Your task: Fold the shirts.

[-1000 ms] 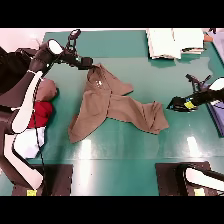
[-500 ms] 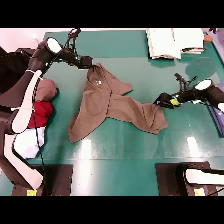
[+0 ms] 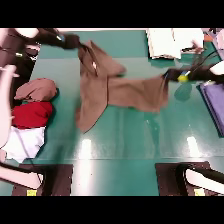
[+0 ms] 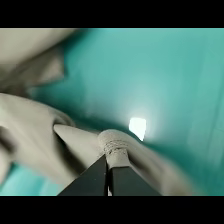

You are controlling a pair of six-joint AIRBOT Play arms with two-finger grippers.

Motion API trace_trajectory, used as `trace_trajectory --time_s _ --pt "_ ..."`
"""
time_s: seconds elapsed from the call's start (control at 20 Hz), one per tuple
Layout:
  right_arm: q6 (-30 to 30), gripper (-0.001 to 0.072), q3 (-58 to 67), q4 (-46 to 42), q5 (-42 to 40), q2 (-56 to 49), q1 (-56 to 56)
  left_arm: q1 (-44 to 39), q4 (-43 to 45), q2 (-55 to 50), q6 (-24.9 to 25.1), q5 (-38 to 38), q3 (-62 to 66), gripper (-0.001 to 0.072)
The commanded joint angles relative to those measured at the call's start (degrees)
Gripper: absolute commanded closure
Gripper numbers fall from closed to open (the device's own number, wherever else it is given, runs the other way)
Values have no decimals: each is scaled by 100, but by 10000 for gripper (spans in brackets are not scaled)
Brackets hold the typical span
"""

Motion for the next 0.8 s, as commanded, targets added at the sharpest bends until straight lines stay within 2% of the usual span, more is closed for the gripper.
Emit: trace_trajectory --time_s 0.0,0.2,0.35,0.55,0.75 --pt "-70 699 1235 -9 568 1025 -284 190 63 1491 374 96 7 686" --pt "-59 699 2162 -101 1329 1976 -702 190 114 3163 669 79 7 686" --pt "46 699 2640 -442 1731 2415 -1025 190 136 3939 682 28 7 686" --pt "109 699 2507 -439 1926 2710 -1362 190 332 3919 623 -728 -168 686" --pt "160 699 1305 -448 2024 2704 -1250 190 350 3318 616 -846 -1572 686"
